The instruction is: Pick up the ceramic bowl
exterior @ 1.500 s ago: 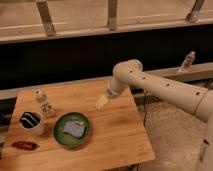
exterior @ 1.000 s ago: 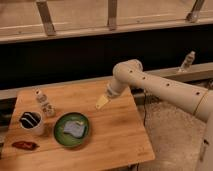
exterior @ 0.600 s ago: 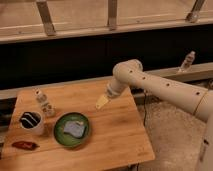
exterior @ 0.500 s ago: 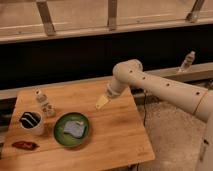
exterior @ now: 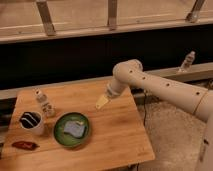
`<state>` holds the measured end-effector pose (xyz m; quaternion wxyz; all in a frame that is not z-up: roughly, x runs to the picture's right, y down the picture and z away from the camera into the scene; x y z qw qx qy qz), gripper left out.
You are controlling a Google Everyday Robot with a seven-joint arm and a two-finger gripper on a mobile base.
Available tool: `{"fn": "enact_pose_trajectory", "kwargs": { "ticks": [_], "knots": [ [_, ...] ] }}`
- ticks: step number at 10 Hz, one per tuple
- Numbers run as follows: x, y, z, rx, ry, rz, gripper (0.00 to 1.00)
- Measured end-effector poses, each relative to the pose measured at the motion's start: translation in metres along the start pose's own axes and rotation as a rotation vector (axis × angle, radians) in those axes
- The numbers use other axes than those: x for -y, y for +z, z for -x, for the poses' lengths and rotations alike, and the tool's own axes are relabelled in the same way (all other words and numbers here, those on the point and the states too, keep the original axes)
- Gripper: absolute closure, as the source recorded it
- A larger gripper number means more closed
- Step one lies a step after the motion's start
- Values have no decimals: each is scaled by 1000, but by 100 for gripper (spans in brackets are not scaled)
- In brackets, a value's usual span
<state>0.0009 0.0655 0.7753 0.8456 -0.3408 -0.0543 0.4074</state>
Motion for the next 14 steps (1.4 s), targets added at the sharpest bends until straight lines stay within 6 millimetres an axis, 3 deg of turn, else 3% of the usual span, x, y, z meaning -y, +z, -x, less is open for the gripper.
{"fn": "enact_pose_trajectory", "kwargs": {
  "ticks": [6,7,10,11,14],
  "knots": [
    [-3,6,-1,-12,-34,16,20],
    [-11,15,2,-23,-62,35,20],
    [-72,68,13,-89,-181,124,20],
    [-84,77,15,-99,-196,138,20],
    [-84,77,14,-101,-193,137,20]
  ]
}}
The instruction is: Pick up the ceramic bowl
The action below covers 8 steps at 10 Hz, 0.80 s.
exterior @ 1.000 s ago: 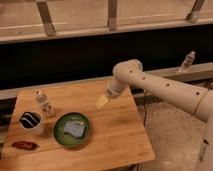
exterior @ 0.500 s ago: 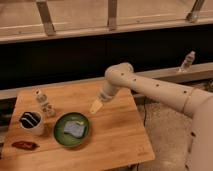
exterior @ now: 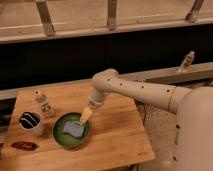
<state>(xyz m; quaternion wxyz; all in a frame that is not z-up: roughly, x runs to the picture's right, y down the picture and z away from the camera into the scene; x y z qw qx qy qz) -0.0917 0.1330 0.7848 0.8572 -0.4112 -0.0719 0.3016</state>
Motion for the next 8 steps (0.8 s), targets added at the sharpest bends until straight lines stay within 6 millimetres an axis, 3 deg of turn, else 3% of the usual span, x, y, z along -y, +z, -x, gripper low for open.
{"fn": "enact_pose_trajectory", "kwargs": {
  "ticks": [2,5,8],
  "knots": [
    [-1,4,-2,-8,6,12,20],
    [2,37,-4,-28,21,52,20],
    [3,48,-2,-31,32,71,20]
  ]
}}
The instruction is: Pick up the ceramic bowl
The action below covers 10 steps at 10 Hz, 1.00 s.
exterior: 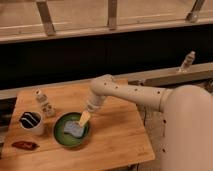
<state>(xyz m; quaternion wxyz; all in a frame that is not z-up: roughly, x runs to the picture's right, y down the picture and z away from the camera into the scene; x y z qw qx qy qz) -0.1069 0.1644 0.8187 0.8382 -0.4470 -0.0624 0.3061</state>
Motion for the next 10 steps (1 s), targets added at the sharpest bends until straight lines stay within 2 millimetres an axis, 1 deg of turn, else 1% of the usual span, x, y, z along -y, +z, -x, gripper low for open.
{"fn": "enact_pose_trajectory", "kwargs": {
  "ticks": [2,4,5,7,9,10],
  "knots": [
    [1,10,5,2,13,14,20],
    [-3,29,18,-10,14,34,21],
    [-2,33,19,-14,17,39,24],
    [-4,37,20,-16,15,49,46],
    [-6,38,20,-9,9,57,63],
    [-6,38,20,-2,6,63,76]
  ]
}}
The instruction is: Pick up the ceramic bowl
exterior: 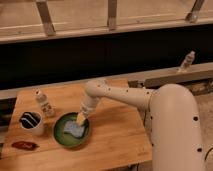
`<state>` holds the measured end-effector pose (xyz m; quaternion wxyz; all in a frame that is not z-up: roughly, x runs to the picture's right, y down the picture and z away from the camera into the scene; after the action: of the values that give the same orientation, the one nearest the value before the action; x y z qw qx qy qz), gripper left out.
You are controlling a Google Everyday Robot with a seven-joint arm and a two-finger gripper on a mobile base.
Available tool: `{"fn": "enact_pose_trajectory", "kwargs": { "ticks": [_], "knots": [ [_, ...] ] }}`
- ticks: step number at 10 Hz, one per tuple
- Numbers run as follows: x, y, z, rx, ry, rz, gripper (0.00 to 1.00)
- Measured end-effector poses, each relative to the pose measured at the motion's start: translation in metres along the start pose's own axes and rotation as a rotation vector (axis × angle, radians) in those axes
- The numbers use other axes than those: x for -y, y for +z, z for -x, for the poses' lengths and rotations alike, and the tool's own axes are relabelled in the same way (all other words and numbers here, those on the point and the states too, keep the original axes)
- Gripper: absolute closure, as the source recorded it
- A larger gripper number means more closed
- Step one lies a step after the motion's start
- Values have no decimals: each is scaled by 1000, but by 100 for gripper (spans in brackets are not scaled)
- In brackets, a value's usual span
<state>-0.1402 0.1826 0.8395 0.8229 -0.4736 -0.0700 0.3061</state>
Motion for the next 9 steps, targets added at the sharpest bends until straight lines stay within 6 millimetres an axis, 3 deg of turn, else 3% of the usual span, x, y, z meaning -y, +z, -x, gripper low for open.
{"fn": "enact_pose_trajectory", "kwargs": {
  "ticks": [3,6,9],
  "knots": [
    [-1,-1,-1,20,-7,17,99],
    [-2,-7,0,65,-20,48,100],
    [0,-32,5,208,-51,177,100]
  ]
}}
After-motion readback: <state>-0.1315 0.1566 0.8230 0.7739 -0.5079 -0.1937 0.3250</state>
